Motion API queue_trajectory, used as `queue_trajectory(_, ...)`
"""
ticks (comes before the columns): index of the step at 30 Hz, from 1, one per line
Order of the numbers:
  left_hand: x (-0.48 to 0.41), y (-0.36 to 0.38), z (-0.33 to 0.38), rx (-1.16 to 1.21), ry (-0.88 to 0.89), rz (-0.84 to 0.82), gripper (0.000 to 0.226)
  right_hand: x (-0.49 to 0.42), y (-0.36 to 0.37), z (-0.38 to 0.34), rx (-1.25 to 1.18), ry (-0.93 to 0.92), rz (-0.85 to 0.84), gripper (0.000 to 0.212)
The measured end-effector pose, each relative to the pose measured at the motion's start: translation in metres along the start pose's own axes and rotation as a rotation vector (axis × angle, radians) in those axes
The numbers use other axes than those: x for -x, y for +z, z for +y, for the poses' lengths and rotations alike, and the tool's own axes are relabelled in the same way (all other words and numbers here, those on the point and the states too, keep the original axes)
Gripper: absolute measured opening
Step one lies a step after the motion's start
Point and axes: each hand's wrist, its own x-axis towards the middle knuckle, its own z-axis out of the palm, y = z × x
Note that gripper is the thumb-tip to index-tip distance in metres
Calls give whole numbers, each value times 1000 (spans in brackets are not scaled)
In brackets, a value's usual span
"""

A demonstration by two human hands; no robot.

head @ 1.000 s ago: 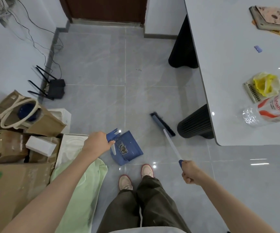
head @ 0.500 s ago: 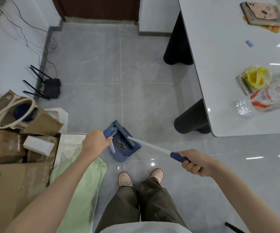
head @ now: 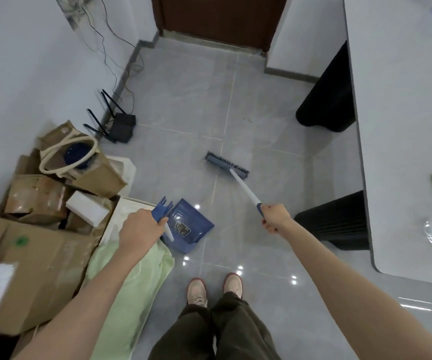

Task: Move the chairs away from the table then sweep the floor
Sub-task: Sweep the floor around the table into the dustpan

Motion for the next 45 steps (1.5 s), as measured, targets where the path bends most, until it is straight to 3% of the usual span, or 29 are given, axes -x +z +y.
queue_trajectory(4,-1,2,-1,17,-71,12,35,-25,7,-7,229,10,9,25)
queue_trajectory(11,1,3,0,44,-100,15,34,21,7,-2,399,105,-255,23)
queue_trajectory(14,4,2,6,73,-125,5,34,58,-18,-13,323,192,-428,17)
queue_trajectory(17,11,2,11,100,-126,-2,34,78,-40,-20,218,216,-537,34)
queue_trajectory(23,17,-2,20,145,-97,-52,41,119,-47,-28,99,-31,-672,34)
queue_trajectory(26,21,-1,26,97,-19,-69,43,134,-40,-24,73,-322,-552,31)
queue_trajectory(29,34,2,35,42,55,-80,44,135,-28,-9,95,-575,-214,15)
queue_trajectory(31,44,4,42,3,106,-80,43,133,-23,4,179,-691,-11,17)
queue_trajectory(34,63,11,52,-25,164,-100,42,138,-25,24,40,-701,101,41)
queue_trajectory(38,86,26,68,-140,282,-152,42,150,-33,44,-144,-724,207,58)
queue_trajectory(45,142,62,118,-263,428,-226,46,183,-53,89,-398,-749,236,59)
